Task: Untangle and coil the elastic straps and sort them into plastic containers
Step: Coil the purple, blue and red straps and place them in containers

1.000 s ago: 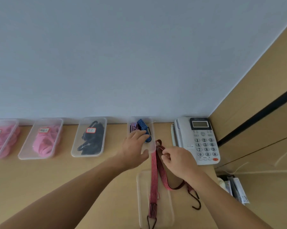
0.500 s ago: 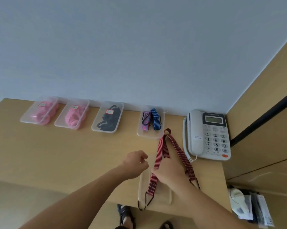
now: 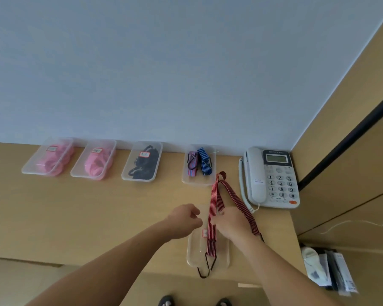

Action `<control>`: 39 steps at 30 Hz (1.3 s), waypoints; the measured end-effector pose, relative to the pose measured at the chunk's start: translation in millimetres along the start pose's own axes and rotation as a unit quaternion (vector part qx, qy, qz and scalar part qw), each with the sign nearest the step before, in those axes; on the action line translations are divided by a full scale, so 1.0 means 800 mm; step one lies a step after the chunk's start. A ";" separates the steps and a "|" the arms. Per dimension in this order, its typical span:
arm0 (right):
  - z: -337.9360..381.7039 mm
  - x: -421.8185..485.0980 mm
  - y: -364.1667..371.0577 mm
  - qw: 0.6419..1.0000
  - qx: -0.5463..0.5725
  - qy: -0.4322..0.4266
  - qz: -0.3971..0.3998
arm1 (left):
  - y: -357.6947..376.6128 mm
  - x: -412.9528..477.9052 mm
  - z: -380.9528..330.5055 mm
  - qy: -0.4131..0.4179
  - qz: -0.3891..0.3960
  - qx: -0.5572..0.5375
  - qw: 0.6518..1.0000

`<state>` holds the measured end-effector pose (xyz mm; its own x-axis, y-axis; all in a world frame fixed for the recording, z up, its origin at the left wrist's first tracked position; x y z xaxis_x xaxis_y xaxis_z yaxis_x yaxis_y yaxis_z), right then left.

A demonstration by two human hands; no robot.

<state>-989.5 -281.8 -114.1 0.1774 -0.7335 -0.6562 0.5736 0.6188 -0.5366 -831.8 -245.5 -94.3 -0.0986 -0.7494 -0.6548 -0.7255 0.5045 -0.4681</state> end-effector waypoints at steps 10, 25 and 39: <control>0.047 -0.082 -0.104 0.937 0.333 -0.107 -0.021 | -0.007 -0.035 -0.089 0.132 0.150 -0.149 0.968; 0.101 -0.164 -0.185 0.896 0.339 -0.222 -0.180 | -0.080 -0.102 -0.193 0.343 0.091 -0.086 0.931; 0.107 -0.162 -0.200 0.819 0.372 -0.437 0.004 | -0.122 -0.100 -0.264 0.302 0.042 -0.446 0.841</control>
<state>-1035.8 -309.4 102.0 0.5007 -0.8529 0.1479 0.8407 0.5198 0.1513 -896.8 -325.3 129.6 -0.3084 -0.9442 -0.1160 -0.8943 0.2463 0.3736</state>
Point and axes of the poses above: each hand's wrist, its own x-axis towards the middle knuckle, its own y-axis out of the palm, z = x × y, the point moved 6 cm from there along x, towards the middle knuckle, and after that the axes turned 11 degrees about z, right-handed, at the moved point
